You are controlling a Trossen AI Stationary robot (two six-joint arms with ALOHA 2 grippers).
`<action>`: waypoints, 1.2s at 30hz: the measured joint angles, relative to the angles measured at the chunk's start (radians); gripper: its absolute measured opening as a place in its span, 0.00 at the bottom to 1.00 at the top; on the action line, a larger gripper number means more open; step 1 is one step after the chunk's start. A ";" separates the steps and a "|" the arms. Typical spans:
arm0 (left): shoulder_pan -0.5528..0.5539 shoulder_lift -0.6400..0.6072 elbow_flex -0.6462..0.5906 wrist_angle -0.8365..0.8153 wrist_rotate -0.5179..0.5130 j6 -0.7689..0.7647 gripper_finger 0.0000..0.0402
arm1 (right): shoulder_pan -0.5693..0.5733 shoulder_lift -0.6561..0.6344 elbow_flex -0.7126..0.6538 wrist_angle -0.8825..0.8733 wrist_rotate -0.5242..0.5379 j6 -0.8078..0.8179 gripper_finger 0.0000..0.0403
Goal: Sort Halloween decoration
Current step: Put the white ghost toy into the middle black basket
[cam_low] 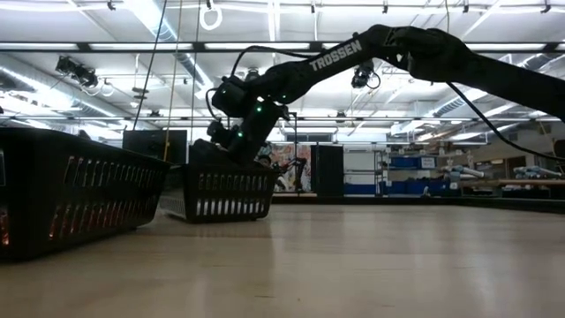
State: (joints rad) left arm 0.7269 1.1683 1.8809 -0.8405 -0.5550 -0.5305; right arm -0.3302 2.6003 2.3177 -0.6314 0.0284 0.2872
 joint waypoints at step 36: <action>-0.001 -0.051 0.000 0.007 0.069 0.052 0.67 | 0.014 0.000 -0.001 -0.016 -0.309 -0.181 0.02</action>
State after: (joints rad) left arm 0.7261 1.1171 1.8809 -0.8338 -0.4858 -0.4788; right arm -0.3164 2.6003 2.3171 -0.6477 -0.2809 0.1061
